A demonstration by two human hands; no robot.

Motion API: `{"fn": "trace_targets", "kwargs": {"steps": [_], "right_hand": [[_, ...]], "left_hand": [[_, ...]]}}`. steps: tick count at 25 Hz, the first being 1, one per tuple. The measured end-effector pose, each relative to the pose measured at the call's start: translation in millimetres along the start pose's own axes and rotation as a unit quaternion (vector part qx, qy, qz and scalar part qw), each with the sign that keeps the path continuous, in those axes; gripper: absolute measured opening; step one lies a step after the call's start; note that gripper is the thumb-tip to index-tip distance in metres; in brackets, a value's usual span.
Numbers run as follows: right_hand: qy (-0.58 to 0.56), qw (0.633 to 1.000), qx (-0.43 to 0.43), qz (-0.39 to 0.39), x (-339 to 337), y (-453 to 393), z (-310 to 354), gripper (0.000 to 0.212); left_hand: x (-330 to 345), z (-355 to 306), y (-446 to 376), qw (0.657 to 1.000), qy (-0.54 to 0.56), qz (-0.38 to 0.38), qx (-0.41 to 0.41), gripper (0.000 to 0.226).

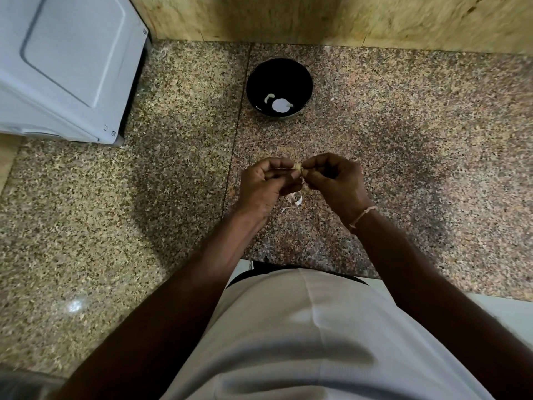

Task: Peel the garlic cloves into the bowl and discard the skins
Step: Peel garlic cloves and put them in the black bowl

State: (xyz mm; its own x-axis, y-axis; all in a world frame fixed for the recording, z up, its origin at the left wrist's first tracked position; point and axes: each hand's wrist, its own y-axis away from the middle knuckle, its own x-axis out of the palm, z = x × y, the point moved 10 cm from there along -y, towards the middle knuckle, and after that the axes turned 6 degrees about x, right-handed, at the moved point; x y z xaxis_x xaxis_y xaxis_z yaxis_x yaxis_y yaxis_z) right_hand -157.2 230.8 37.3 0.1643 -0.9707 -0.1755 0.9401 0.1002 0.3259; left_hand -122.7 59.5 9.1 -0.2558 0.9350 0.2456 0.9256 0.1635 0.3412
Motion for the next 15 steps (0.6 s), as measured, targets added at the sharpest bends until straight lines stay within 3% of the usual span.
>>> {"fn": "trace_targets", "kwargs": {"steps": [7,15], "right_hand": [[0.107,0.992,-0.067,-0.008,0.1,14.8,14.8,0.019],[0.178,0.978,-0.094,-0.054,-4.5,26.2,25.6,0.007]], "left_hand": [[5.8,8.8,6.7,0.999,0.037,0.005,-0.012,0.016],[6.4,8.1,14.3,0.999,0.052,-0.003,-0.003,0.018]]}}
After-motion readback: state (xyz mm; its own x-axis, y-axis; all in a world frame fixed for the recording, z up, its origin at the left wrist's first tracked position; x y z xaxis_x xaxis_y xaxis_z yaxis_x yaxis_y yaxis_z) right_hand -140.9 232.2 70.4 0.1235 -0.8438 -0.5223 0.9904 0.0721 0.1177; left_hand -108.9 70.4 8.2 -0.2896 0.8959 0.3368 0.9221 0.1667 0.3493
